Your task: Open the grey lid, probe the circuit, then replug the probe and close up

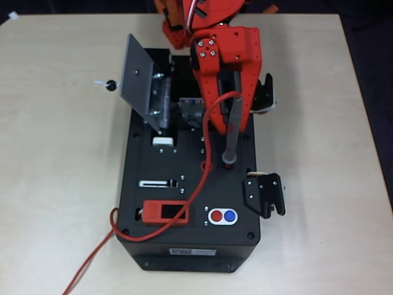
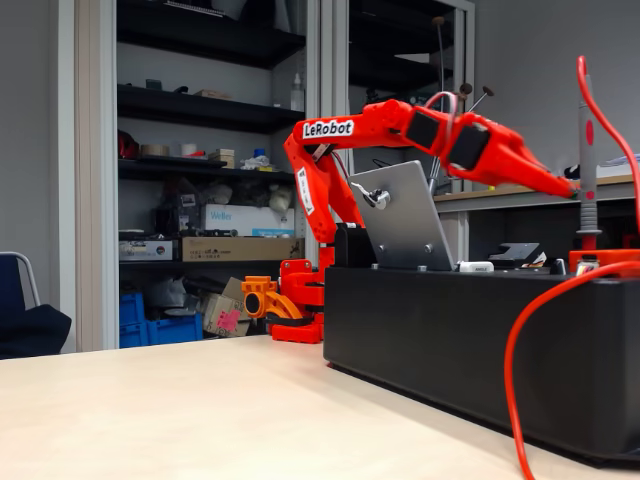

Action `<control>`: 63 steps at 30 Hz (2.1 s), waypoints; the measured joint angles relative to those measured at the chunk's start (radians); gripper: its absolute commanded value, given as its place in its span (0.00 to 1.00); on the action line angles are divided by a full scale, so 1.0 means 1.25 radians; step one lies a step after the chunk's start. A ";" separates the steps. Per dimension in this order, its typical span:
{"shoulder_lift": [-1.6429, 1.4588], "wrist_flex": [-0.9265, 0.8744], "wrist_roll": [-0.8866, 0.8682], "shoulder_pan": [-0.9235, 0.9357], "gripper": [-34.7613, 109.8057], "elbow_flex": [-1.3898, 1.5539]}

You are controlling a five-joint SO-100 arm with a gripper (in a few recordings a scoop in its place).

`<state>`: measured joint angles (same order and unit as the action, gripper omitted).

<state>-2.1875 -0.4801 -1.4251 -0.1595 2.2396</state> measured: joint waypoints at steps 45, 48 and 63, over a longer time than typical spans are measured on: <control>-0.153 -0.281 0.614 0.562 0.24 -0.124; -0.096 -0.281 0.645 0.610 0.24 -0.126; 0.047 -0.296 0.614 0.643 0.24 -0.121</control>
<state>-2.1292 -0.8498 -0.6581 0.6443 2.0877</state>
